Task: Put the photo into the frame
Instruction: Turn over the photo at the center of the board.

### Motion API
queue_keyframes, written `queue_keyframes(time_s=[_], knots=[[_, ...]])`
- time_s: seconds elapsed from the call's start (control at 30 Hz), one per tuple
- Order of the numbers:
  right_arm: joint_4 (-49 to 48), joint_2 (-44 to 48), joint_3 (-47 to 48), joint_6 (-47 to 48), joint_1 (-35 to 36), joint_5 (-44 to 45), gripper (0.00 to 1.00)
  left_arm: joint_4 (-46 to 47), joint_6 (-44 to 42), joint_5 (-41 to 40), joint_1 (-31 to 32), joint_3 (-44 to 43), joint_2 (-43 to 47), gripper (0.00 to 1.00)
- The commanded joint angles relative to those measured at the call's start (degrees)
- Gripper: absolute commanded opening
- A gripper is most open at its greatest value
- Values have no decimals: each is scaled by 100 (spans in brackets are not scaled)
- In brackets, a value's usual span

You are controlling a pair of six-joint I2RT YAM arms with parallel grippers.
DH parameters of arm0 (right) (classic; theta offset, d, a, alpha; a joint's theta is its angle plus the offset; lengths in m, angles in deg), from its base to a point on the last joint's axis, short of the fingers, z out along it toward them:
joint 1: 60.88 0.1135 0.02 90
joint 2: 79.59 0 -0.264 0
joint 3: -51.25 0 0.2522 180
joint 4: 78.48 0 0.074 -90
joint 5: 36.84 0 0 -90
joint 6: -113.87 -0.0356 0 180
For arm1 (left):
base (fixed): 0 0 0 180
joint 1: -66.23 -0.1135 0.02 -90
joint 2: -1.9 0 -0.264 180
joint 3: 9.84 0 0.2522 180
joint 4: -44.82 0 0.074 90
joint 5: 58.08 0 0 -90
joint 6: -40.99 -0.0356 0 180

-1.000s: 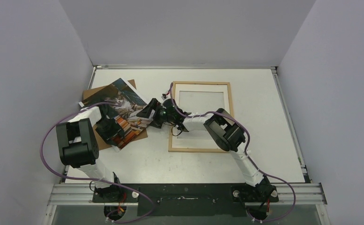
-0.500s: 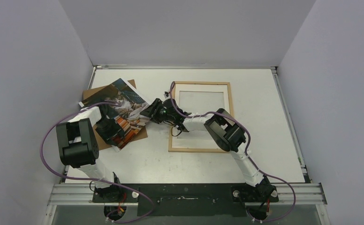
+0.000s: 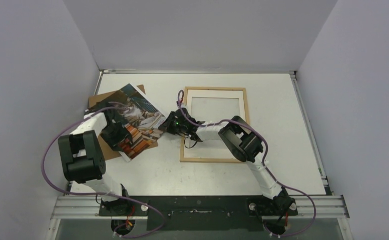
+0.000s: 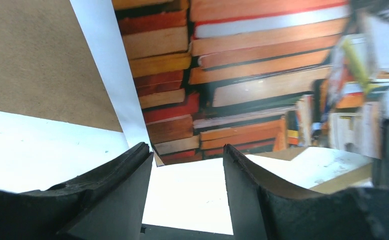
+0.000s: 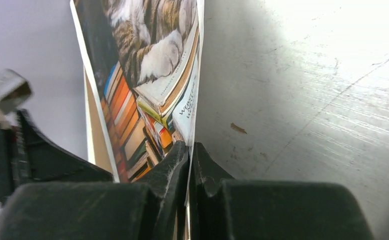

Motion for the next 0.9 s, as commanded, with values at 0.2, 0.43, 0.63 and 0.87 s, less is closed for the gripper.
queue_keyframes(time_s=[0.2,0.43,0.63,0.87], knots=[[-165,1121,8,1370,76,163,0,-465,-171,144,-9,-1109,909,73],[505,2313,-530,2234,121,449,0,-93,-435,619,-57,-1339,1549,97],[1496,3213,-1059,2959,296,873,0,343,162,1765,-57,-1589,1662,95],[3013,3990,-1281,3715,782,1773,0,923,1143,2227,659,-1974,1574,91]])
